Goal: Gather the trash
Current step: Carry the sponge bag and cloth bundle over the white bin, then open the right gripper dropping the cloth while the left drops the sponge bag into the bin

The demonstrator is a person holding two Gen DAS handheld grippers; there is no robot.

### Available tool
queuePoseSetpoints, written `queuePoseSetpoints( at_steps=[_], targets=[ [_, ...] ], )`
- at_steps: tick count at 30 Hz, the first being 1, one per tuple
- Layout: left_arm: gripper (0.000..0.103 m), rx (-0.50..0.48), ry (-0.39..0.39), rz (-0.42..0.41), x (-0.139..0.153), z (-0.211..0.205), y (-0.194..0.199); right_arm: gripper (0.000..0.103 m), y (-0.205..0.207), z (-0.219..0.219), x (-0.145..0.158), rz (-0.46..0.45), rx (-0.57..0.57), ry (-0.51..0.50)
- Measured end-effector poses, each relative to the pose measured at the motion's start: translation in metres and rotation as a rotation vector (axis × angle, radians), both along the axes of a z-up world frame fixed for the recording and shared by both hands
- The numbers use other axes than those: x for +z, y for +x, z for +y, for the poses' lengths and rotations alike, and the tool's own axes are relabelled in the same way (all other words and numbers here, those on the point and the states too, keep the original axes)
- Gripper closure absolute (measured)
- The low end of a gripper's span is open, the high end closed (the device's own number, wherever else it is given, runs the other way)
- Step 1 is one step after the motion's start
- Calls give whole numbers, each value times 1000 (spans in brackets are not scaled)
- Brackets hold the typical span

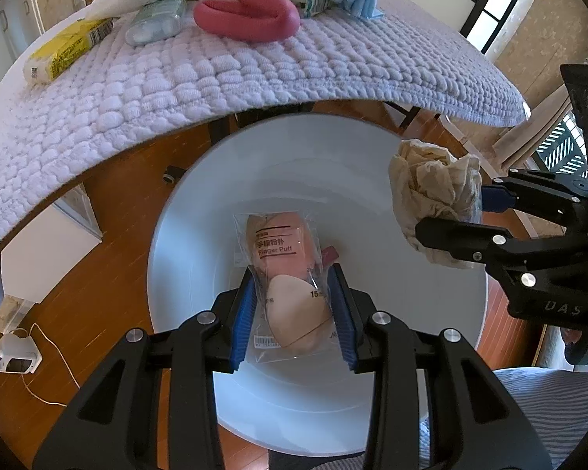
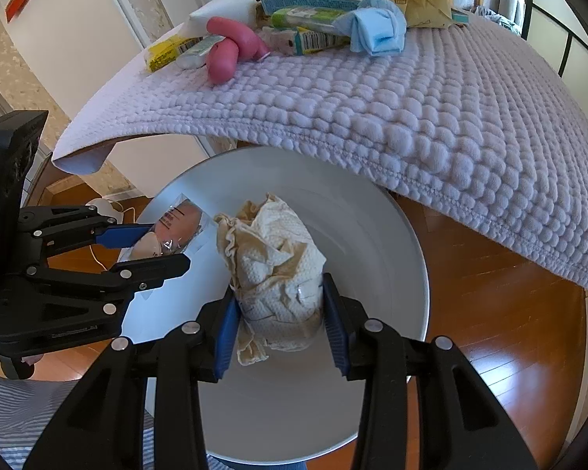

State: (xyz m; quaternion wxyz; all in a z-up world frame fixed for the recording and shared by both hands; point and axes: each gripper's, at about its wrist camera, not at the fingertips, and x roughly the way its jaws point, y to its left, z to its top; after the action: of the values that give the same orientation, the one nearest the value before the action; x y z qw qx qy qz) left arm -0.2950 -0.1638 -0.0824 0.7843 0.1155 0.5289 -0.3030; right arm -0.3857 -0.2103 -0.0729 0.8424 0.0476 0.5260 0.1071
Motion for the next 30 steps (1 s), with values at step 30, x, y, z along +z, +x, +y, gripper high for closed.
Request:
queuePoseSetpoints(
  at_steps=[30],
  targets=[
    [64,-7,28,19,-35,-18,11,64,11,0,-12,31,-5,8]
  ],
)
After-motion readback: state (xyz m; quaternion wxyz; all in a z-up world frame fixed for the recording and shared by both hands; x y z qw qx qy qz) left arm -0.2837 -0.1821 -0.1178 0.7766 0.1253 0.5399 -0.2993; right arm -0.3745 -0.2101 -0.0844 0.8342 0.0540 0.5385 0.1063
